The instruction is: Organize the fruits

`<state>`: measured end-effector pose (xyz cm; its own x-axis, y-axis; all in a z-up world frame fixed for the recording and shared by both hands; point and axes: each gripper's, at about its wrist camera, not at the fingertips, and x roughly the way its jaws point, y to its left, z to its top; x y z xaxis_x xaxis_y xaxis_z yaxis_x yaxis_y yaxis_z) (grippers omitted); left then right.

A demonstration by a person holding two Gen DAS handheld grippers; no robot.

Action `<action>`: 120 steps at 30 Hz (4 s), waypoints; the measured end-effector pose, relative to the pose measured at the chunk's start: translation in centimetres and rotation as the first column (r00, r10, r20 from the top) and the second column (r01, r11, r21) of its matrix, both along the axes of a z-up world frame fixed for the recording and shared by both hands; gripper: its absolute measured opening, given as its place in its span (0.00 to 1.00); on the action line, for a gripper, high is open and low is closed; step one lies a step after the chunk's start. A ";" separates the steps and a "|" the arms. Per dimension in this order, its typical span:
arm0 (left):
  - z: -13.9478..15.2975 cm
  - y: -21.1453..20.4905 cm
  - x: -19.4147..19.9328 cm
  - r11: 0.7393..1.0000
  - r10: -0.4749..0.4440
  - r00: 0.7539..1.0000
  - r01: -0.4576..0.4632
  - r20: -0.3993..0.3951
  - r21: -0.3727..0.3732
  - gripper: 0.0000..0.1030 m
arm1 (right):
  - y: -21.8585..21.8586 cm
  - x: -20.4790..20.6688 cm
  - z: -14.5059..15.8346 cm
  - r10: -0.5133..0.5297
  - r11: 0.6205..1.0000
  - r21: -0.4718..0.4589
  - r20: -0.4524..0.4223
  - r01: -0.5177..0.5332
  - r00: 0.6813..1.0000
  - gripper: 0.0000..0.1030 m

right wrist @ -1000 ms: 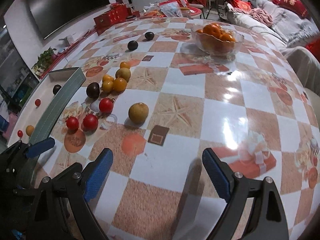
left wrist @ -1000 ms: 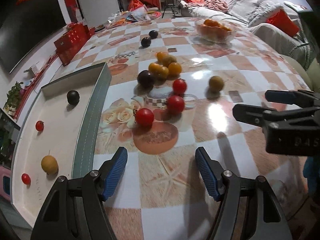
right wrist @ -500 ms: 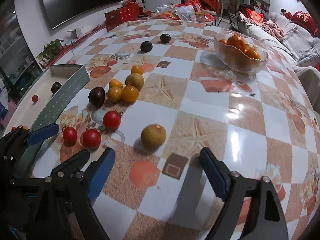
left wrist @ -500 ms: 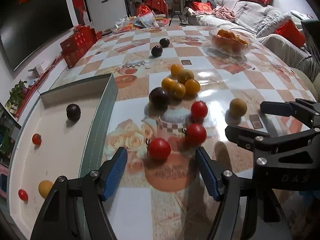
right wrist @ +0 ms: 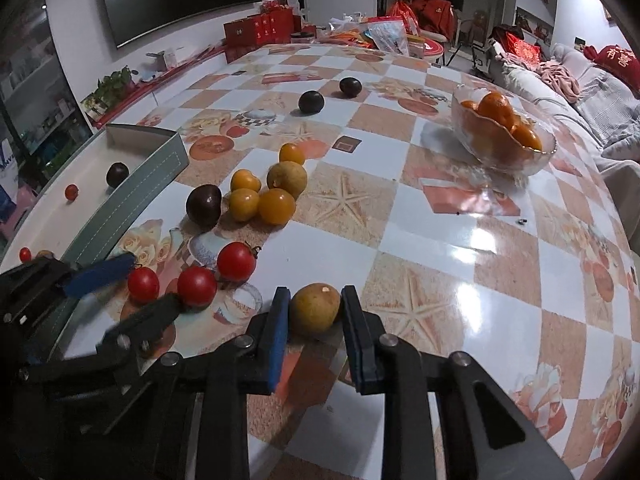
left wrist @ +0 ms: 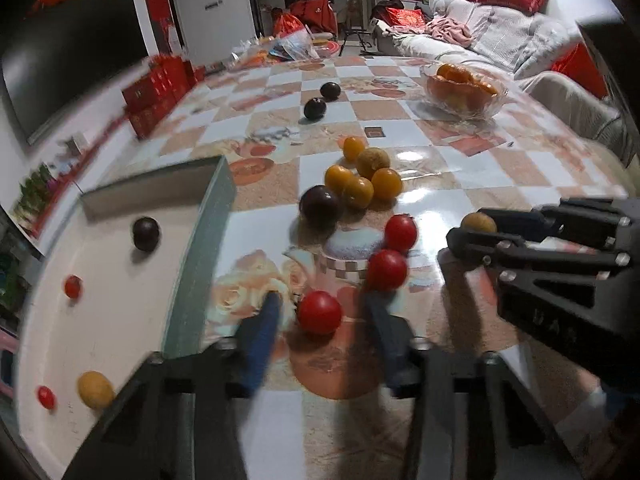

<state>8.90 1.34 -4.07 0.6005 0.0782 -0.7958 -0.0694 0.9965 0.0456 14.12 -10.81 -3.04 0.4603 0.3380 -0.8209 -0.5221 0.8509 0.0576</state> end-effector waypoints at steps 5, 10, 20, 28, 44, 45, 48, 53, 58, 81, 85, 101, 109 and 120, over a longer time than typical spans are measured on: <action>0.0 -0.3 -0.2 1.000 0.003 1.000 -0.003 0.009 -0.005 0.24 | -0.5 -0.4 0.1 -0.007 1.000 0.021 -0.004 0.007 1.000 0.27; 0.0 -0.3 -0.9 1.000 -0.001 1.000 0.001 0.002 -0.014 0.24 | -1.4 -0.9 0.3 -0.015 0.999 0.045 -0.009 0.015 1.000 0.27; 0.1 -0.4 -2.6 0.999 -0.021 1.000 0.021 -0.001 -0.033 0.24 | -2.8 -2.1 0.7 -0.024 0.997 0.074 -0.026 0.026 0.999 0.27; 0.7 -0.1 -3.9 0.997 -0.043 0.999 0.043 0.006 -0.060 0.24 | -3.7 -3.0 0.8 -0.050 0.995 0.082 -0.038 0.053 0.998 0.27; 2.9 0.2 -6.3 0.991 -0.084 0.995 0.089 0.048 -0.104 0.24 | -3.7 -5.1 2.0 -0.055 0.996 0.076 -0.026 0.057 0.998 0.27; 3.0 0.3 -6.4 0.990 -0.086 0.995 0.091 0.051 -0.107 0.24 | -3.6 -5.2 2.2 -0.055 0.995 0.076 -0.025 0.056 0.998 0.27; 3.7 0.6 -7.1 0.990 -0.088 0.994 0.095 0.067 -0.106 0.24 | -3.1 -5.5 2.7 -0.049 0.995 0.080 -0.023 0.051 0.999 0.27; 4.9 1.8 -8.1 0.990 -0.077 0.992 0.088 0.095 -0.114 0.24 | -1.6 -6.1 3.7 -0.029 0.997 0.076 -0.008 0.029 1.000 0.27; 5.5 3.0 -8.8 0.991 -0.067 0.992 0.079 0.106 -0.112 0.24 | 0.1 -6.7 4.4 -0.005 0.997 0.076 0.005 0.004 1.000 0.27; 5.9 13.5 -11.0 0.991 0.125 0.987 -0.119 0.102 -0.064 0.24 | 11.5 -8.5 6.3 0.174 0.978 0.120 -0.025 -0.170 0.984 0.27; 5.4 15.8 -10.5 0.984 0.171 0.983 -0.166 0.071 -0.065 0.24 | 13.3 -8.2 6.2 0.196 0.972 0.138 -0.047 -0.188 0.979 0.27; 2.5 20.1 -5.7 0.961 0.268 0.958 -0.273 -0.105 -0.036 0.24 | 21.0 -4.0 2.9 0.234 0.971 0.089 -0.172 -0.222 0.957 0.27; 1.3 19.8 -5.1 0.967 0.252 0.957 -0.255 -0.145 0.001 0.24 | 21.8 -3.8 1.4 0.247 0.969 0.074 -0.201 -0.237 0.948 0.28; 1.3 19.8 -5.7 0.971 0.234 0.963 -0.239 -0.135 -0.024 0.57 | 20.9 -4.0 2.7 0.263 0.962 0.130 -0.201 -0.240 0.944 0.65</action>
